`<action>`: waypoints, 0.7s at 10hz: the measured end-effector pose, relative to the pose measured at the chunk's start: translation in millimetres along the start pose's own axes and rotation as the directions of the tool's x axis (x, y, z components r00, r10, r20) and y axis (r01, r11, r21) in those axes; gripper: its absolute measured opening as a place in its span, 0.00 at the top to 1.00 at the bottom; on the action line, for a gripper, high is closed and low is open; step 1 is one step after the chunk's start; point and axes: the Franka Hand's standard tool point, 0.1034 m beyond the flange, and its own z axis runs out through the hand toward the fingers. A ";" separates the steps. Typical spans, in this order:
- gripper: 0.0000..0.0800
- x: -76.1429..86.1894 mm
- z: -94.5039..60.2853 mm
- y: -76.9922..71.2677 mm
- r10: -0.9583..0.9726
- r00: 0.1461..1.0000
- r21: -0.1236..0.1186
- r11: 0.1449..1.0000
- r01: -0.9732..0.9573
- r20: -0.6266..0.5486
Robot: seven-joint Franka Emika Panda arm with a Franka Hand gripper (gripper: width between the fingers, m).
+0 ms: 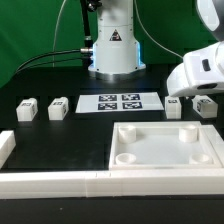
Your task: Assemble one leg
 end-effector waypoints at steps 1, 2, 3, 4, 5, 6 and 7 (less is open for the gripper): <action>0.19 0.4 1.2 -0.5 -0.001 1.000 0.000 1.000 0.001 0.001; 0.19 1.8 3.4 -1.1 -0.001 1.000 0.000 1.000 0.001 0.004; 0.19 3.7 5.6 -1.4 -0.002 1.000 0.001 1.000 0.002 0.004; 0.19 6.3 6.9 -1.5 -0.001 1.000 0.003 1.000 0.001 -0.003; 0.19 8.9 9.3 -1.7 -0.001 1.000 0.006 1.000 0.001 -0.008; 0.19 11.0 12.3 -1.8 0.000 1.000 0.007 1.000 0.000 -0.012; 0.19 12.9 14.8 -1.9 0.000 1.000 0.009 1.000 0.000 -0.015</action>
Offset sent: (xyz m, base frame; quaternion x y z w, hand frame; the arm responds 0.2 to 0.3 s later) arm 0.0018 0.0027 -0.0110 0.0143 0.0124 0.0018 0.9998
